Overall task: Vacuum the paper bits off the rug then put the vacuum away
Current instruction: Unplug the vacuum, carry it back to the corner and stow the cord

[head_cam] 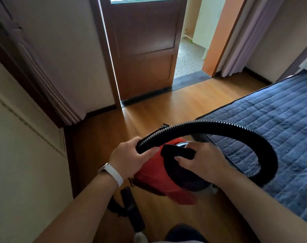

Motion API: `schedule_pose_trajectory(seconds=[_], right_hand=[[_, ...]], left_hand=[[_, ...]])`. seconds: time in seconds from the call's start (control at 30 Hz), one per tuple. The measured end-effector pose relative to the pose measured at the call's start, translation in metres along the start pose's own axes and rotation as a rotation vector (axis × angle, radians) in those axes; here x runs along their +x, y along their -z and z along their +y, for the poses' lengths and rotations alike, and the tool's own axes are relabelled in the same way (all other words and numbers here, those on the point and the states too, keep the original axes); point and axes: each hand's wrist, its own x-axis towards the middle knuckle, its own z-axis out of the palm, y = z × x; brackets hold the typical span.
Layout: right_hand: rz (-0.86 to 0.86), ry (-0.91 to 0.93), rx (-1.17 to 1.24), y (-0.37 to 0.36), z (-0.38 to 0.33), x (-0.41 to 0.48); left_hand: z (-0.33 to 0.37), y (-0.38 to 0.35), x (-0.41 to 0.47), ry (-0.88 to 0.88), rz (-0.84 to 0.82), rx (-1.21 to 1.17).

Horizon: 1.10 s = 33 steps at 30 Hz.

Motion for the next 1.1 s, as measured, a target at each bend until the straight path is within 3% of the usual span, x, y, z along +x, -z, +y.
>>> schedule_pose_trajectory(seconds=[0.27, 0.57, 0.77, 1.1], right_hand=[[0.016, 0.006, -0.015, 0.0, 0.005, 0.111], [-0.097, 0.013, 0.03, 0.002, 0.047, 0.28], [-0.069, 0.034, 0.021, 0.027, 0.075, 0.382], [-0.027, -0.132, 0.046, 0.044, 0.105, 0.513]], left_hand=[[-0.006, 0.02, 0.121, -0.049, 0.001, 0.053], [0.0, 0.024, 0.285, 0.052, -0.014, 0.131], [0.029, 0.026, 0.39, 0.077, 0.01, 0.16], [0.028, 0.026, 0.542, 0.028, -0.024, 0.16]])
